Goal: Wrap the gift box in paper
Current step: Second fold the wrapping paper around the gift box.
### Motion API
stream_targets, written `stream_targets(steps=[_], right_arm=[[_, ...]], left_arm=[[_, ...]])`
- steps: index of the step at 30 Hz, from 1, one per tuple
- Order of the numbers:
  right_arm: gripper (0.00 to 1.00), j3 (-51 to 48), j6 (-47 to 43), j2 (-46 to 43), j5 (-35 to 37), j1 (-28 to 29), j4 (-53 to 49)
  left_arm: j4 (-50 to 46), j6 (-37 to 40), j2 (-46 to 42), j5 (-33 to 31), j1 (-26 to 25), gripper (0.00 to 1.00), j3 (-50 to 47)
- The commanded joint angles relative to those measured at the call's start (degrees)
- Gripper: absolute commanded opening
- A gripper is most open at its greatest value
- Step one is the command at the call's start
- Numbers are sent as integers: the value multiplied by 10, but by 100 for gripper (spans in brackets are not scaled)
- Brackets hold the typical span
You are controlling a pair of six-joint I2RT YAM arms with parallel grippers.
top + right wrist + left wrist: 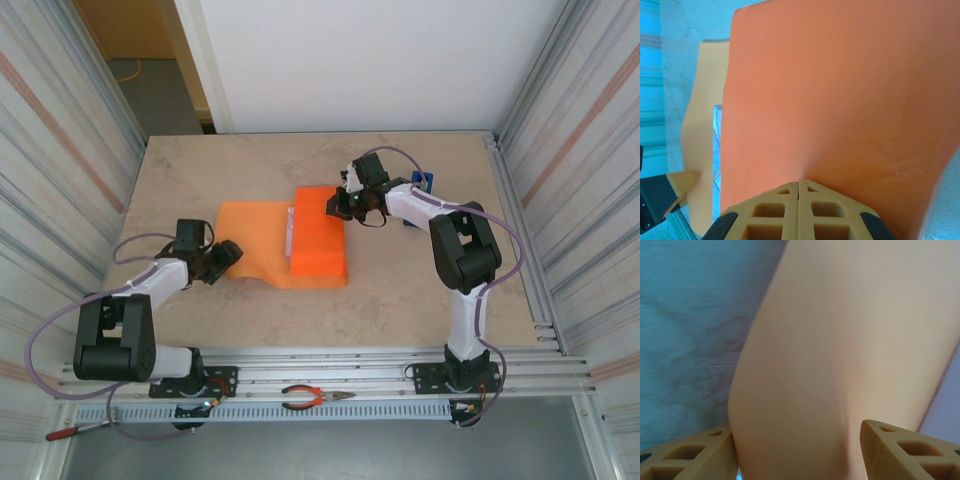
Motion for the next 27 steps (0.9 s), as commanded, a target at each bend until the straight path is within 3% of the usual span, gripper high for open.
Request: stream_targets(steps=[1,9,18,27], right_arm=[[0,-23,-8,34,22,3,-51],[0,-23,-7,36,23,5,-51],[0,-23,-4,39,22,6,-48],[0,-23,-1,40,21,9,-46]], left_arm=[[54,20,17,32,-2,64,9],[50,62,93,38,15,66,104],[35,97,156,117,68,67,173],[-3,94,134,144,92,51,142]])
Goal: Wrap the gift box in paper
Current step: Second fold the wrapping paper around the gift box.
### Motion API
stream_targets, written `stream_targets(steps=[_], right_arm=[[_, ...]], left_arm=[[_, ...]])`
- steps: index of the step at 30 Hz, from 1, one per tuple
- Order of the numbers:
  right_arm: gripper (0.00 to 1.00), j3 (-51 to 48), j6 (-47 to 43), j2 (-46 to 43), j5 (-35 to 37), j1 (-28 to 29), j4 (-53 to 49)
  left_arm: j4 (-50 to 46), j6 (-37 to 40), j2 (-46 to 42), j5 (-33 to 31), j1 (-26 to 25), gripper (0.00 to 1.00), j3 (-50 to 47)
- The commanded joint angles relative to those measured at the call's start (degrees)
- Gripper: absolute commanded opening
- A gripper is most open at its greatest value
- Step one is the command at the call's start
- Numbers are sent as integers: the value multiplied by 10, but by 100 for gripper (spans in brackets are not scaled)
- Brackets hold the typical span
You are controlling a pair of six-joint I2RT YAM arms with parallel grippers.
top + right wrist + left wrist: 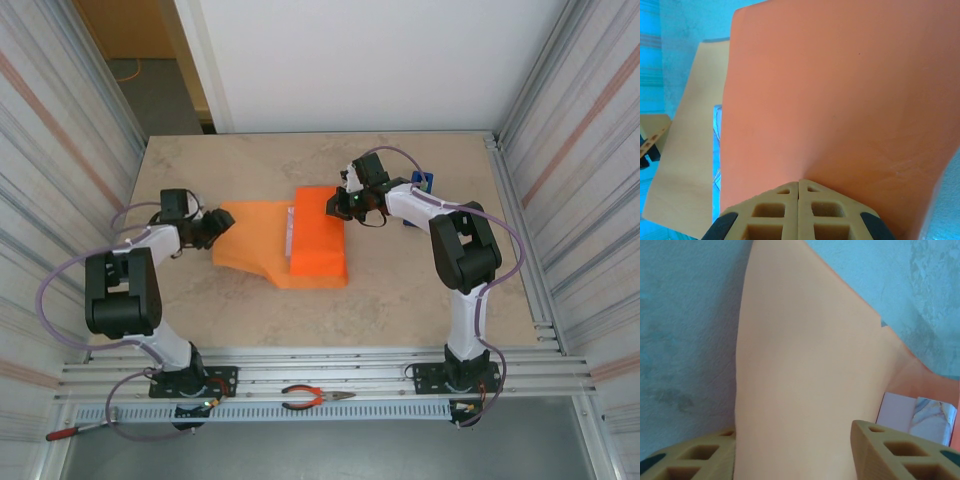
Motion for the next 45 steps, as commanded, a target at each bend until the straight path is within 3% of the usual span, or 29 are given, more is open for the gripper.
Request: stream_targets(steps=[1,6,18,22,26,30,39,45], right_arm=[[0,-24,-1,40,21,9,-46],[0,-26,-1,41,20,10,-45],[0,-29,1,39,20,9,-42],[0,-28,4,43,19,10,-39],[0,-29,6,45,17,10,-36],[0,-30,7,44,16,10,-35],[0,-27,8,45,14,11,-35],[0,-27,9,46,15,13,-34]], left_arm=[[-40,15,-24,21,8,48,-16],[-54,12,-41,18,10,40,-35],[-87,21,-81,6,29,33,-48],[-97,20,-96,-3,29,24,-55],[-85,18,-111,0,29,1,-64],[-70,27,-136,17,23,0,-64],[-46,53,-242,9,-66,0,-59],[-21,40,-251,9,-153,0,-35]])
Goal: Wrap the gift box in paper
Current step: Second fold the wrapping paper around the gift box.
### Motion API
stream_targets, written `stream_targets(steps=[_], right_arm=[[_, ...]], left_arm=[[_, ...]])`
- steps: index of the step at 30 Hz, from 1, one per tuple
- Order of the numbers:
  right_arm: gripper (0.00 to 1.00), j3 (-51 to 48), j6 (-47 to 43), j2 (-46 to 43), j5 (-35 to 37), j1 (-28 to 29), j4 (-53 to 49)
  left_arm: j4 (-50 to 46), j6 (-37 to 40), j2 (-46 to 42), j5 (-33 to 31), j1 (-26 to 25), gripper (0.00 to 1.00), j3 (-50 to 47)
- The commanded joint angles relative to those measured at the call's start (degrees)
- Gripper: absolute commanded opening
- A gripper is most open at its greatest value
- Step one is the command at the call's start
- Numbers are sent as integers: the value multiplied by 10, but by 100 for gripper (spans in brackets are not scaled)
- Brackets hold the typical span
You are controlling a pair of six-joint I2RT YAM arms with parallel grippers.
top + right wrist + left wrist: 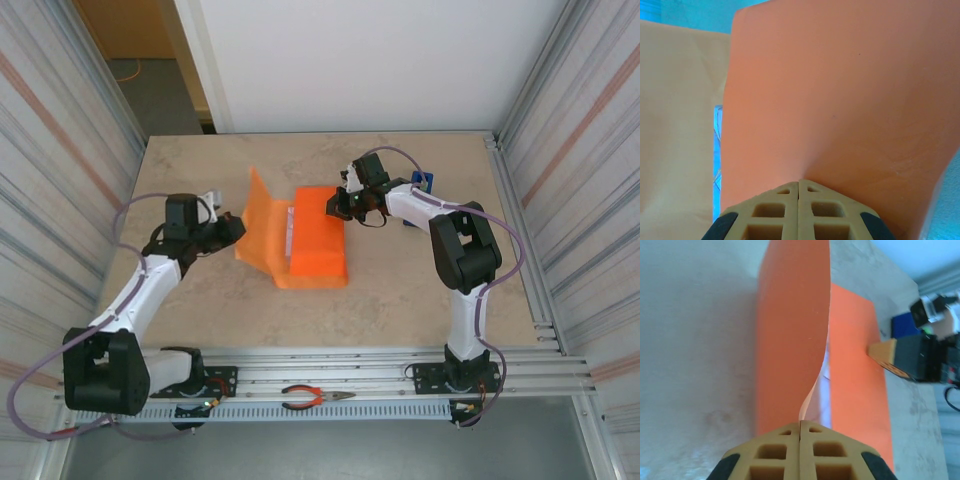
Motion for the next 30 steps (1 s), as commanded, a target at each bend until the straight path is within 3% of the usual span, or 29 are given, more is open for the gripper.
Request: stream_targets(steps=[1,13,20,30], right_arm=[[0,-24,8,47,16,13,-38],[0,-23,12,53,16,18,-36],[0,-25,14,55,17,18,-33],[0,-26,16,59,16,20,-31]], left_arm=[[23,-2,-1,5,-41,0,26],[106,-136,94,-1,-157,2,63],[140,-170,189,0,-225,2,109],[153,-191,278,5,-254,5,153]])
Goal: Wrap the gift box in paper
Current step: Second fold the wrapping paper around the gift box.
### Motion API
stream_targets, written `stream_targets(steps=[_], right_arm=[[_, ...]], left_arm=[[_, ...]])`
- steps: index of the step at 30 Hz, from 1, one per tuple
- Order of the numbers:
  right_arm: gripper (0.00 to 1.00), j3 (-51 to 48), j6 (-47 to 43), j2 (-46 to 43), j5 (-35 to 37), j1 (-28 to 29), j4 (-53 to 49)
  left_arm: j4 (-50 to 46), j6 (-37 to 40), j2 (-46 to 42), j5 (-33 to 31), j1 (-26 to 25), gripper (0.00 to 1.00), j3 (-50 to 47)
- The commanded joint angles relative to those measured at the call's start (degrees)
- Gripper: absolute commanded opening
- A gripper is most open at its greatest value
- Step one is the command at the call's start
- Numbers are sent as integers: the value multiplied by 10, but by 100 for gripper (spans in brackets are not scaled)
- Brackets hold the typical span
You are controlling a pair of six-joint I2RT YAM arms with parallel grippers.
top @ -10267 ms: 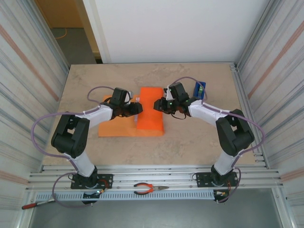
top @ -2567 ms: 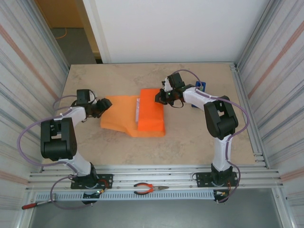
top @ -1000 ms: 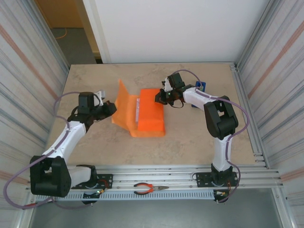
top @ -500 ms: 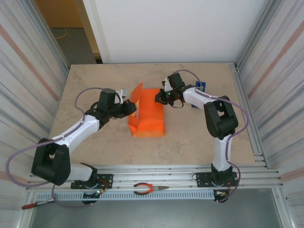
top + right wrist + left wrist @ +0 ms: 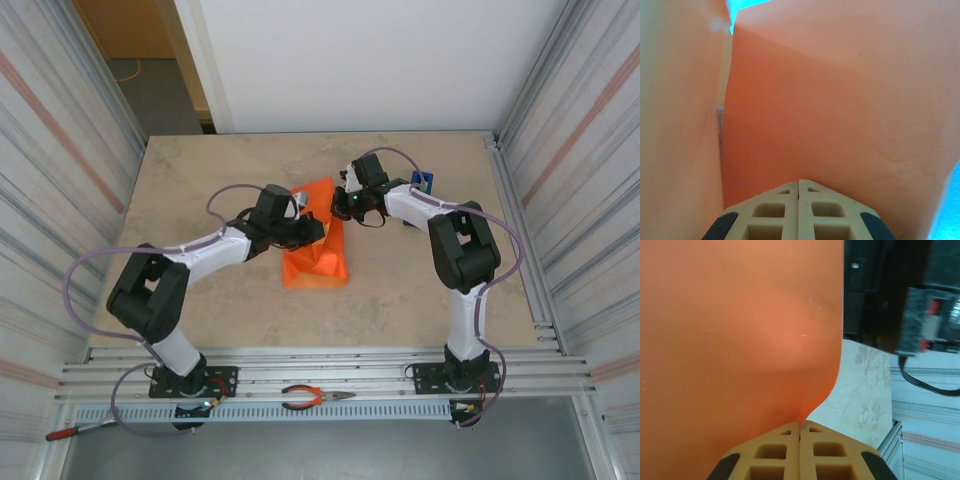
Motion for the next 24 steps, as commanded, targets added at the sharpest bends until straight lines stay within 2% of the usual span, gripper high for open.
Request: stream_targets(steps=[1,7,14,24], right_arm=[[0,-26,2,54,18,17,-44],[0,-28,4,54,18,18,-41],[0,-31,8,58,17,20,-36],[0,-39,13,55,17,21,-31]], left_arm=[[16,-16,8,8,0,5,22],[16,-28,2,15,0,5,32],[66,-59,37,25,-9,5,22],[93,-43,65,31,-18,4,5]])
